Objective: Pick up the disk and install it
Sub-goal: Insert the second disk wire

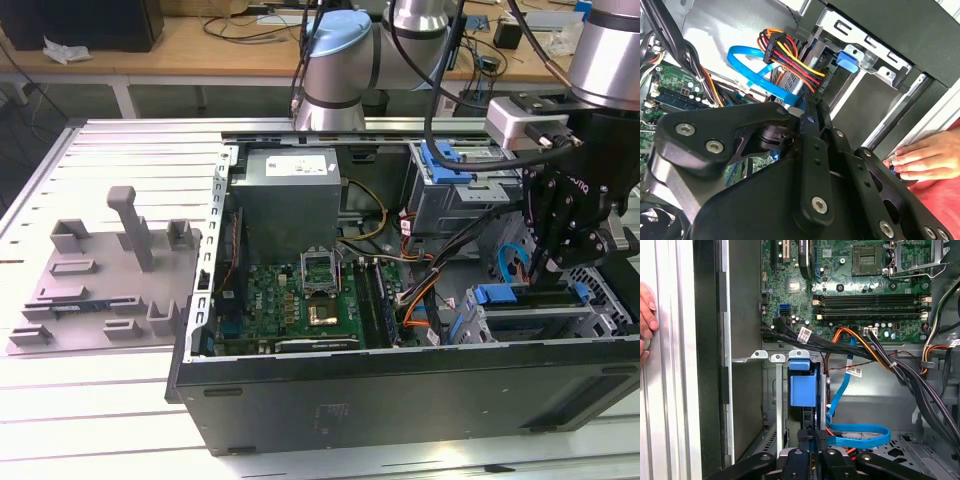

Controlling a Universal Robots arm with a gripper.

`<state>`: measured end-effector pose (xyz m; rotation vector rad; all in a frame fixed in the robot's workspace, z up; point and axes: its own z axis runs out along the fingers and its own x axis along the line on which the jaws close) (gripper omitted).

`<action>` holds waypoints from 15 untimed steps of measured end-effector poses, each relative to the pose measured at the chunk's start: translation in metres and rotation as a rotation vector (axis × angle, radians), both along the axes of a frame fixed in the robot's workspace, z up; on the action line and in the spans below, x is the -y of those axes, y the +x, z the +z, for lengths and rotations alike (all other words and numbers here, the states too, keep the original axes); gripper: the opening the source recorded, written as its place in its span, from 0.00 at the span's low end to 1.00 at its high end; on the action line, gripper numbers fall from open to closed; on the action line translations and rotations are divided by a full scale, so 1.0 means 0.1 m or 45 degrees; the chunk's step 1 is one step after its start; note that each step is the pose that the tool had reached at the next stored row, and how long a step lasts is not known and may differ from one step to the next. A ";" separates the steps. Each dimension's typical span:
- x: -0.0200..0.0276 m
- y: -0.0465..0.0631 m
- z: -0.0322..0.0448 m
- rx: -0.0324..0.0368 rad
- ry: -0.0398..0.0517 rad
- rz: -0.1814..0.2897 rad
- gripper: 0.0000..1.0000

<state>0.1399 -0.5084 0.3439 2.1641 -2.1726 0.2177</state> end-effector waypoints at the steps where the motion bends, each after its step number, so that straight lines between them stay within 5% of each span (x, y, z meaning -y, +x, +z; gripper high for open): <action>1: 0.000 0.00 -0.004 0.0000 0.000 0.000 0.16; 15: 0.002 0.00 -0.058 0.0000 0.000 0.000 0.16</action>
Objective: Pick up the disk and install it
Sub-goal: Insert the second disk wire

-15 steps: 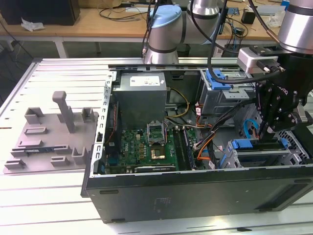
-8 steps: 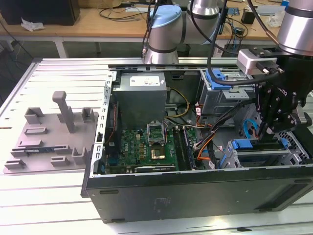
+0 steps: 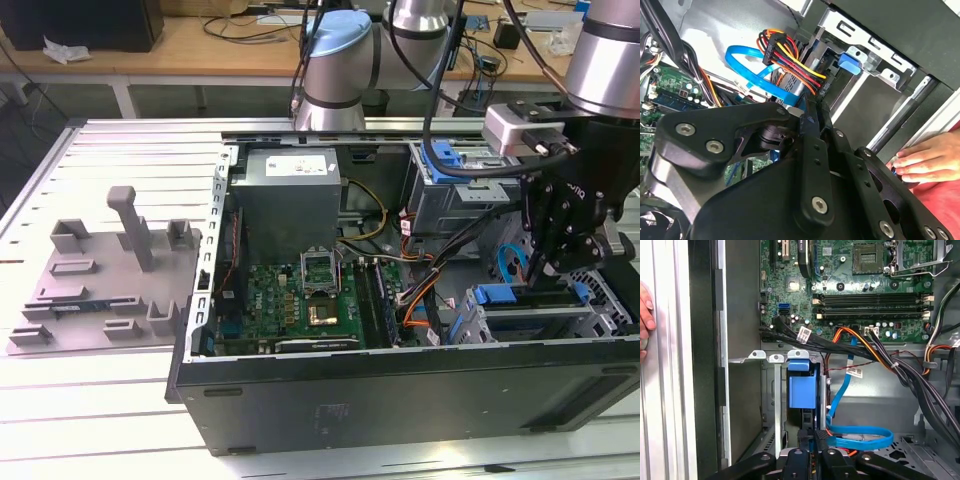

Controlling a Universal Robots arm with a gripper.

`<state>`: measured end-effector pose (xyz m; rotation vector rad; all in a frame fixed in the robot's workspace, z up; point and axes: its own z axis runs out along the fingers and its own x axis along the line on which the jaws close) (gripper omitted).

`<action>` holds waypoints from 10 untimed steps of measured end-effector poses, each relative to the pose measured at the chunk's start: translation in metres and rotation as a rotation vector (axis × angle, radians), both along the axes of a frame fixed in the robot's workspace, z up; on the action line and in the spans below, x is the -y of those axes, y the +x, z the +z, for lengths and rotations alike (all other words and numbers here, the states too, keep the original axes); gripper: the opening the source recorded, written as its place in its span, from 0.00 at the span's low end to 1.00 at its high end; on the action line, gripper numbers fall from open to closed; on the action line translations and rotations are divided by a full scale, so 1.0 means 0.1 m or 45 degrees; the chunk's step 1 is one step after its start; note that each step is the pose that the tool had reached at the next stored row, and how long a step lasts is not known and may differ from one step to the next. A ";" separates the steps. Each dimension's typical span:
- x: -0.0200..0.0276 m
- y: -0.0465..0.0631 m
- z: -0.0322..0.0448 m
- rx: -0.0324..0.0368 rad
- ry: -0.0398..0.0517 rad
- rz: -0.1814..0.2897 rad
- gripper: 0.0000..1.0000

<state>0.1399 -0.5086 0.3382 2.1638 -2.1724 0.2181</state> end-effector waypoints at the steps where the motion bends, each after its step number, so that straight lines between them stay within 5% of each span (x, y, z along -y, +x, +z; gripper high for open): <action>1: 0.001 0.00 -0.007 0.0000 0.000 0.000 0.16; 3: 0.001 0.00 0.007 0.0001 0.001 0.000 0.17; 4: 0.001 0.00 0.162 0.0000 0.000 0.000 0.30; 6: 0.006 -0.02 0.279 0.0003 0.000 0.000 0.30; 10: 0.011 -0.13 0.330 0.0056 0.000 0.000 0.29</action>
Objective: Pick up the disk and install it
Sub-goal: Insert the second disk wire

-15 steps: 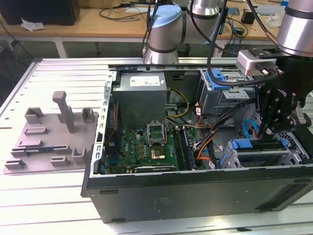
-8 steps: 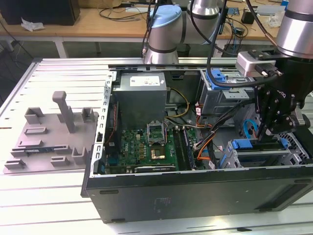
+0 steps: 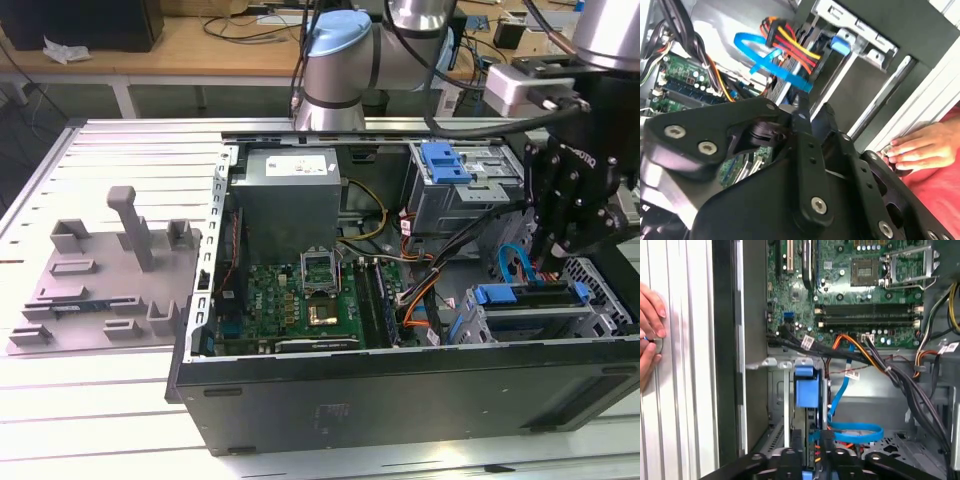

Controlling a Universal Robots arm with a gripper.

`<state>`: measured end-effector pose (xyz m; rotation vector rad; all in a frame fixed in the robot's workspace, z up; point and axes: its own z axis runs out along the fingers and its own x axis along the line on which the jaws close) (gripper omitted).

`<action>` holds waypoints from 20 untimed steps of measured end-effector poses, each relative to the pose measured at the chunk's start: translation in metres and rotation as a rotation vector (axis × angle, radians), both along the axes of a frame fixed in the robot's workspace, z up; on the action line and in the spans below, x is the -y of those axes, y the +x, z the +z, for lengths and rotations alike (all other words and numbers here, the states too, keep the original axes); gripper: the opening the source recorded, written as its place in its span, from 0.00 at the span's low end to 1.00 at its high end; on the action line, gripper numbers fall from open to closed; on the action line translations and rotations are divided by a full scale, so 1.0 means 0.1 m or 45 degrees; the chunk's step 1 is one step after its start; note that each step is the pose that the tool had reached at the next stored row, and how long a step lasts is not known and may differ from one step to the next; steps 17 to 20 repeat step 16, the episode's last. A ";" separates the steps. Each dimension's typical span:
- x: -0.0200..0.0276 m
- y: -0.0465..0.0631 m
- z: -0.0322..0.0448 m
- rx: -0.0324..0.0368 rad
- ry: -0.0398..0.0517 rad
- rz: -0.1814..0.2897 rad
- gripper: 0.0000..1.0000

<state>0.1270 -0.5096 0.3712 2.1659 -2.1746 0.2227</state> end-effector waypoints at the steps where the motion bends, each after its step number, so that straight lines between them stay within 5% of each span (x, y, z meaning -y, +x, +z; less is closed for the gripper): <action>1: 0.000 -0.03 0.010 0.0012 0.000 0.000 0.22; 3: 0.002 -0.09 0.026 0.0040 -0.001 0.000 0.11; 8: 0.002 -0.29 0.059 0.0174 -0.001 0.000 0.11; 20: 0.002 -0.31 0.059 0.0207 -0.001 0.000 0.11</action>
